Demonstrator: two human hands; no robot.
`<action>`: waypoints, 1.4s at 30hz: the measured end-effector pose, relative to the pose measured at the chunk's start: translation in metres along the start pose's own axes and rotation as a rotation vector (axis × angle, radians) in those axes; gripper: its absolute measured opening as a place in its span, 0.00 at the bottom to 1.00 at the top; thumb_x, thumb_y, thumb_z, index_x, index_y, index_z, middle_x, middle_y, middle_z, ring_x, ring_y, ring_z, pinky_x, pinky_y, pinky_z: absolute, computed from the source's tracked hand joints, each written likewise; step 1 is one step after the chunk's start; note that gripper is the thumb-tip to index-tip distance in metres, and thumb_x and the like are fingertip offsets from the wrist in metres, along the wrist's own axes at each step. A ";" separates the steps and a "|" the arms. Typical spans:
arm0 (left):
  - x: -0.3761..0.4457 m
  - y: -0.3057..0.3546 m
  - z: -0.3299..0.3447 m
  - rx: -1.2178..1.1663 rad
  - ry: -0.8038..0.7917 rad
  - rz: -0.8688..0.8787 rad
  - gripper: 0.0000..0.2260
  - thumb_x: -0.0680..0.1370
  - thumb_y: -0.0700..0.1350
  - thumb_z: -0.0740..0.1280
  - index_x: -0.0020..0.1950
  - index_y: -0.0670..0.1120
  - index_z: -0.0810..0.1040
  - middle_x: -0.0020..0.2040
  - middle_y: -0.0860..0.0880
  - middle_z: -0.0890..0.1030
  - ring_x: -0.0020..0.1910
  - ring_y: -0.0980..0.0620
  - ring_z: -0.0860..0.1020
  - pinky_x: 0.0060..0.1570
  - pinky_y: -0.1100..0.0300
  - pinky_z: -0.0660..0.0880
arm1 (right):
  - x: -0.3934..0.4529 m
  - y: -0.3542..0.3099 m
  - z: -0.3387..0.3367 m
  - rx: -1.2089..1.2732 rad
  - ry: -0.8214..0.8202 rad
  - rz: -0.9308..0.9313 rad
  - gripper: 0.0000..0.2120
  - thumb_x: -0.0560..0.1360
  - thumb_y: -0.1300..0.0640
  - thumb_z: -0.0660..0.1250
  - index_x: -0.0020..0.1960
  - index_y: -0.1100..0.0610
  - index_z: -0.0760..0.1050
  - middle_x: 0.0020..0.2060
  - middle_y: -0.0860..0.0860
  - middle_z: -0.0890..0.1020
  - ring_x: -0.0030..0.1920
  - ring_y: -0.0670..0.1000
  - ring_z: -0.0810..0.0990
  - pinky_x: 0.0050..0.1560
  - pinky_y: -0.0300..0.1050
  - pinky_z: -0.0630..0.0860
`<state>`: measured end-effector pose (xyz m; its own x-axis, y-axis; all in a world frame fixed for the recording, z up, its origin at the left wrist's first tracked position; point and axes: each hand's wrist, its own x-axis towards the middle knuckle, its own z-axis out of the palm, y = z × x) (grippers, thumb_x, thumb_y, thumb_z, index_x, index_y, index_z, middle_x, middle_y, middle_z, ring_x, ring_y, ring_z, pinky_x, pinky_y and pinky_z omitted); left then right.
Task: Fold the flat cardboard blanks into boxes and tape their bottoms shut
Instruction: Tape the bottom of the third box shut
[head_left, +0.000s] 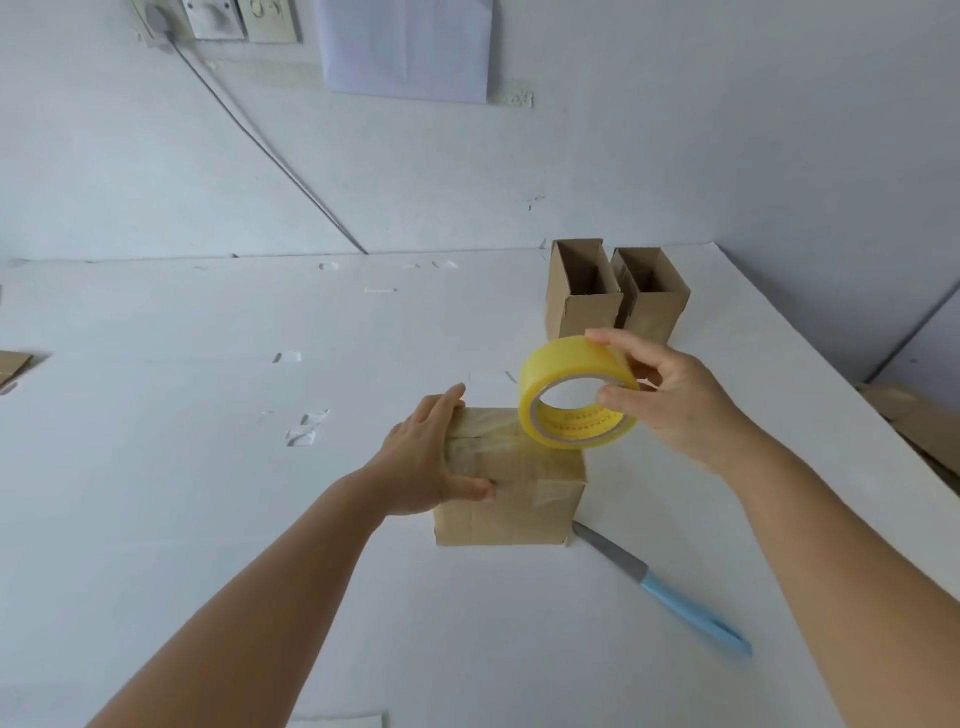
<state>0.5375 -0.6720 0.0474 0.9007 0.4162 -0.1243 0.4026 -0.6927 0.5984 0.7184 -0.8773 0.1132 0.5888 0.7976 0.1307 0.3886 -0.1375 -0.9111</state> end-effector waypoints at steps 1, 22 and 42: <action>0.000 -0.001 0.000 0.006 -0.010 -0.003 0.54 0.62 0.65 0.76 0.77 0.57 0.47 0.71 0.58 0.58 0.69 0.49 0.63 0.69 0.48 0.64 | 0.000 0.000 -0.006 -0.023 -0.005 0.006 0.24 0.72 0.61 0.71 0.60 0.36 0.75 0.53 0.45 0.76 0.53 0.44 0.76 0.51 0.34 0.72; 0.001 0.000 -0.003 0.073 -0.038 -0.014 0.55 0.55 0.72 0.67 0.77 0.59 0.48 0.68 0.62 0.56 0.68 0.50 0.62 0.69 0.49 0.64 | -0.012 0.030 -0.039 -0.337 -0.157 0.096 0.21 0.73 0.55 0.71 0.54 0.29 0.73 0.51 0.42 0.67 0.55 0.45 0.70 0.55 0.40 0.71; 0.003 0.036 -0.001 0.650 -0.192 0.046 0.50 0.72 0.70 0.58 0.76 0.42 0.33 0.79 0.47 0.38 0.75 0.50 0.31 0.72 0.44 0.33 | -0.022 0.053 -0.008 -0.232 -0.132 0.156 0.13 0.65 0.39 0.66 0.49 0.27 0.73 0.54 0.46 0.68 0.59 0.48 0.70 0.58 0.43 0.69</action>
<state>0.5550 -0.6950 0.0698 0.9080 0.3076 -0.2844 0.3253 -0.9455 0.0161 0.7315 -0.9066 0.0655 0.5629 0.8236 -0.0693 0.4608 -0.3824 -0.8009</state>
